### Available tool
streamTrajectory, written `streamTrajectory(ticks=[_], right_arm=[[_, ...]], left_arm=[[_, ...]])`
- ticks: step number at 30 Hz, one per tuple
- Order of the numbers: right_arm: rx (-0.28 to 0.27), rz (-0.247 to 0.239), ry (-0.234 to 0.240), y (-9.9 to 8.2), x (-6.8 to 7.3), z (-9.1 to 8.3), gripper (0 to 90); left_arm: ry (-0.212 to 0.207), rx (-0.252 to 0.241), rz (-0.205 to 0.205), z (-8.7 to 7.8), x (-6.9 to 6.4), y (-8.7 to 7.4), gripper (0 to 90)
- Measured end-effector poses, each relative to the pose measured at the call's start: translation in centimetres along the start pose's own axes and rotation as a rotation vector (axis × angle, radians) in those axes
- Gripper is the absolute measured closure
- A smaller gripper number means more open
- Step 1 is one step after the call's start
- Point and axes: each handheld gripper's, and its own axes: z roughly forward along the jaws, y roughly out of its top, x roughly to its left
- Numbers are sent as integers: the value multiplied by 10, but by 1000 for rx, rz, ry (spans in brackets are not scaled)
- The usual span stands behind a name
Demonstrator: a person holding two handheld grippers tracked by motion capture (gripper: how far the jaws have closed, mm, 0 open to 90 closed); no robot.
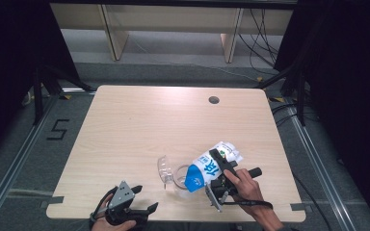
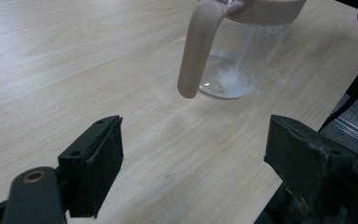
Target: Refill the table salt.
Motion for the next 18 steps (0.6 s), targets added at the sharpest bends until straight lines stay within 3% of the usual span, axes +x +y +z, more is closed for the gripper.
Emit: streamTrajectory(ticks=[1,3,6,7,8,9,10,11,13,14,16,17,18], right_arm=[[3,19,5,0,2,0,554],[-36,-32,-16,1,-2,1,554],[-51,-43,-19,1,-4,3,554],[-18,34,-11,0,0,2,554],[-26,26,-9,0,0,2,554],[-46,-27,-18,-1,-4,4,554],[-46,-27,-18,-1,-4,4,554],[-30,25,-16,-2,0,3,554],[-66,-43,-39,-3,-3,5,554],[-62,-5,-29,-4,1,6,554],[-61,4,-27,-5,1,6,554],[-82,74,-35,-5,5,8,555],[-82,74,-35,-5,5,8,555]], left_arm=[[0,1,0,0,0,0,186],[-2,6,7,0,0,0,186],[2,6,7,0,0,0,186],[4,4,1,0,0,0,186],[4,4,1,0,0,0,186],[4,4,1,0,0,0,186],[4,4,1,0,0,0,186],[3,5,2,0,0,0,186],[-2,1,2,0,0,0,186],[-3,0,14,0,0,0,186],[1,3,3,0,0,0,186],[1,2,2,0,0,0,186],[1,2,2,0,0,0,186]])
